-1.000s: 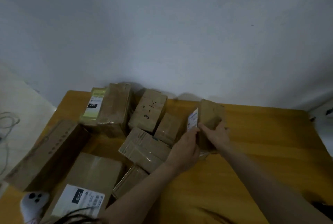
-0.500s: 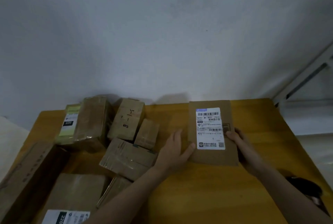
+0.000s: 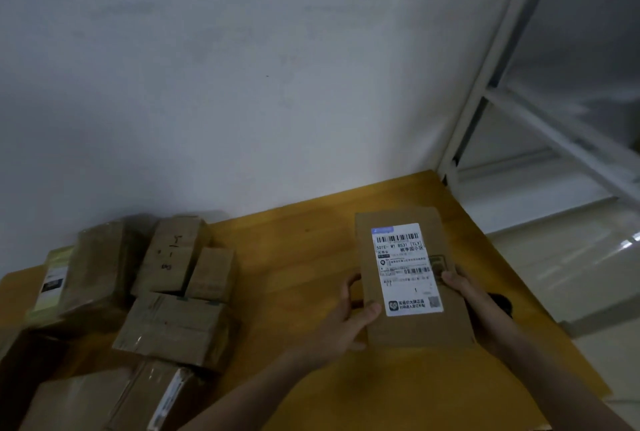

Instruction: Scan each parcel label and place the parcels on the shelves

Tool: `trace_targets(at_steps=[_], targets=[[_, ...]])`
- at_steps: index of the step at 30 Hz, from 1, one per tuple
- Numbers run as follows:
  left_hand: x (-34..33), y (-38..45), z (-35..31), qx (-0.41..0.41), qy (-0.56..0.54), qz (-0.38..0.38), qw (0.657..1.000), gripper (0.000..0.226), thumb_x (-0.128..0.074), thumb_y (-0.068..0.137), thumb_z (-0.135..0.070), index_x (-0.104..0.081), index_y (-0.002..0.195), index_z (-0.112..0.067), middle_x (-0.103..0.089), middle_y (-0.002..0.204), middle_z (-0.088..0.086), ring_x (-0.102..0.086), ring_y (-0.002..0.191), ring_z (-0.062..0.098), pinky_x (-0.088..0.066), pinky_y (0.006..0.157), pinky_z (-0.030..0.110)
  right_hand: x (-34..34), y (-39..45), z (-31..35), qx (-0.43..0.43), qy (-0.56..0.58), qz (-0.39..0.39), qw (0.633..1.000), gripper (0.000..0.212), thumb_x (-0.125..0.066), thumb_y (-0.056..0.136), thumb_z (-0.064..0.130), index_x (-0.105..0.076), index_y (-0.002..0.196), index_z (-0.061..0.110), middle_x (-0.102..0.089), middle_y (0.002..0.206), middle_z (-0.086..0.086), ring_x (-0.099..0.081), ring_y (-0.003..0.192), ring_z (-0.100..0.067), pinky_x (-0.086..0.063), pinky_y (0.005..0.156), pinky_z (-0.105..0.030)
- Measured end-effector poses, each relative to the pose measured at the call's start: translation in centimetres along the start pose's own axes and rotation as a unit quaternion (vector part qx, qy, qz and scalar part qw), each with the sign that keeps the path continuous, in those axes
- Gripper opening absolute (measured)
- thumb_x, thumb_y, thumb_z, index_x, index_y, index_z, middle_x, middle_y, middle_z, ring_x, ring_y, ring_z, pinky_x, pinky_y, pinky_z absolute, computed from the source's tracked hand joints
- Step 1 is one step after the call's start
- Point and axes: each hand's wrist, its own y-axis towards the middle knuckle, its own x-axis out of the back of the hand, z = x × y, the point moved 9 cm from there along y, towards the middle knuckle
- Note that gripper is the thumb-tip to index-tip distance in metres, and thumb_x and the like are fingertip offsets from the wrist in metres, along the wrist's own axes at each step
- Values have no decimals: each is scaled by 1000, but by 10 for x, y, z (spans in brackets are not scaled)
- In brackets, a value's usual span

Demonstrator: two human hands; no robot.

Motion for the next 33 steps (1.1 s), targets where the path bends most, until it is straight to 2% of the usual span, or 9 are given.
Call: trace_targets(at_steps=[5,7,9,11,14,18,24,30,33], targets=[[-37,1,-2,1,-36,-61,998,59,-67,79,-58,-28,124,-55,-58,128,-3,-63,110,13,-58,76,30,49,-13,-8,-3,-7,1,1000,60,-55,85,62,-53,133,26,-65,124,-7,-62,114,-27,-46,98,-51],[-44,1,-1,0,-56,-90,994,61,-70,77,-56,-31,124,-54,-58,128,0,-61,111,16,-58,77,32,95,-12,-15,8,-67,-115,991,60,-55,86,61,-54,132,22,-63,125,-5,-60,114,-26,-46,97,-47],[-50,-1,-1,-1,-71,-114,991,70,-70,68,-57,-31,126,-54,-57,129,1,-60,113,18,-58,77,32,149,-18,-21,3,-201,-266,943,55,-58,91,43,-49,133,9,-55,129,-12,-54,116,-32,-46,92,-44],[-55,-4,-2,-8,-88,-141,986,69,-71,71,-52,-31,127,-50,-55,129,1,-60,112,18,-57,73,27,182,-17,-42,-57,-288,-314,903,64,-64,89,37,-41,135,-1,-49,133,-23,-49,119,-41,-46,92,-48],[-58,-11,-2,-20,-99,-190,977,61,-70,82,-40,-30,128,-47,-52,130,4,-58,111,16,-57,70,25,190,-5,-85,-170,-300,-234,909,74,-68,87,37,-38,136,-9,-53,119,-23,-53,107,-38,-45,79,-43],[-62,-22,6,-24,-93,-248,964,64,-63,78,-41,-29,132,-46,-54,130,6,-59,112,16,-57,73,28,186,14,-111,-179,-312,-150,921,44,-68,88,19,-53,113,-13,-52,78,-12,-49,69,-26,-36,61,-37],[-72,-40,21,-12,-99,-298,949,52,-60,86,-37,-29,124,-54,-53,125,3,-61,105,11,-55,67,20,185,20,-112,-168,-306,-105,931,24,-62,91,8,-47,109,10,-56,88,-14,-54,82,-33,-43,69,-42],[-71,-60,19,-22,-98,-314,944,58,-61,87,-34,-26,131,-48,-51,125,0,-61,104,10,-56,71,24,175,-2,-99,-110,-297,-95,944,5,-54,93,1,-53,92,6,-47,62,-13,-44,54,-25,-37,55,-37],[-69,-71,15,-32,-99,-318,942,66,-62,84,-36,-23,136,-43,-50,127,0,-62,103,9,-57,72,26,164,-17,-81,-93,-282,-95,950,21,-53,93,-1,-46,74,5,-43,54,-13,-40,47,-22,-37,52,-36]])
